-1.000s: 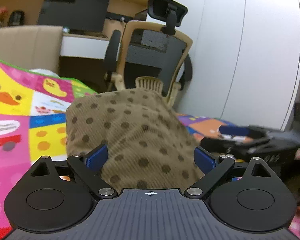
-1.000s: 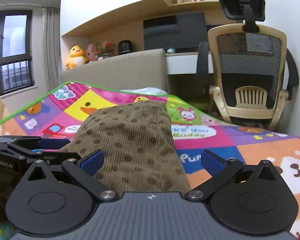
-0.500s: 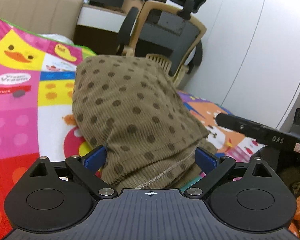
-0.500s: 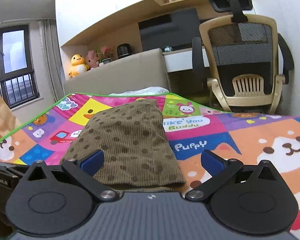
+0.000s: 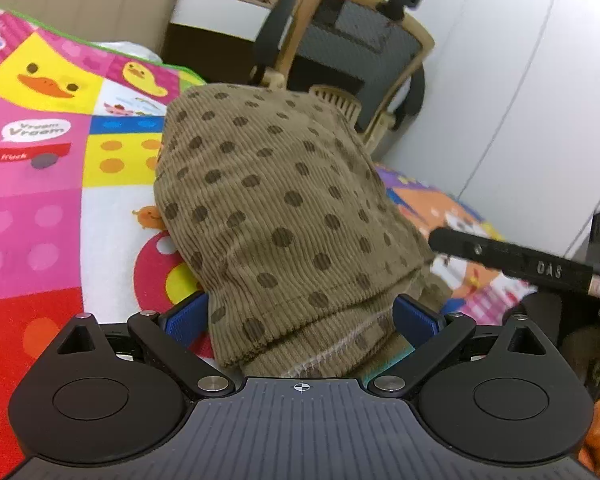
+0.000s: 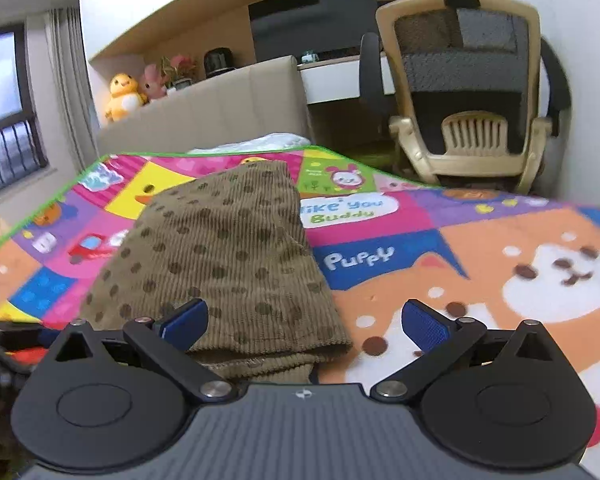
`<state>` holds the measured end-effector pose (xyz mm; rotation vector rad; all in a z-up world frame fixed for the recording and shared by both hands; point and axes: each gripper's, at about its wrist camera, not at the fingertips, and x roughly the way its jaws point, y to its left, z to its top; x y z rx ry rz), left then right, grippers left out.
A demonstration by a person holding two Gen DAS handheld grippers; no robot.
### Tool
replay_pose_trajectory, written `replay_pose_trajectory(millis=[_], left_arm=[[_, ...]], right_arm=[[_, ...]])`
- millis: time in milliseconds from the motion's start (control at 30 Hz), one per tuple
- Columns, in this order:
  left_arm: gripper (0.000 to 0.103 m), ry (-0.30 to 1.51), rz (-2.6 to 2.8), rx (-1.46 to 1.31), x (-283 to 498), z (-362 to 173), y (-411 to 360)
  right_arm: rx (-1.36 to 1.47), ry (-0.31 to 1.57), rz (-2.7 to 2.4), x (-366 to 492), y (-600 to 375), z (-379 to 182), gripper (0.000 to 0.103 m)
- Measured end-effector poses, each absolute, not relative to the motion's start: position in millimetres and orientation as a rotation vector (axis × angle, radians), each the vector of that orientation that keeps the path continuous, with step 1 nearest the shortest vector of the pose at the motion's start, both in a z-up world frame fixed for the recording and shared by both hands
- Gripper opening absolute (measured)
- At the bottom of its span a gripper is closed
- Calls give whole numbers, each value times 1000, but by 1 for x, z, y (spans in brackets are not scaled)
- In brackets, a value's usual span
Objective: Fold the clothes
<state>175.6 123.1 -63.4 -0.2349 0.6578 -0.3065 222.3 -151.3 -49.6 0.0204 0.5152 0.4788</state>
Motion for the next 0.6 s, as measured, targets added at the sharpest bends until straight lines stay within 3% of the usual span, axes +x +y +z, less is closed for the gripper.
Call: replay_pose_trajectory(millis=[167, 367, 600], left_arm=[[101, 711, -152, 2, 162, -61, 104], [100, 700, 76, -87, 175, -59, 126], [103, 693, 60, -77, 136, -58, 96]], right_arm=[[-123, 520, 517, 205, -136, -49, 103], [-121, 624, 483, 183, -143, -52, 103], [-164, 674, 441, 162, -156, -62, 103]])
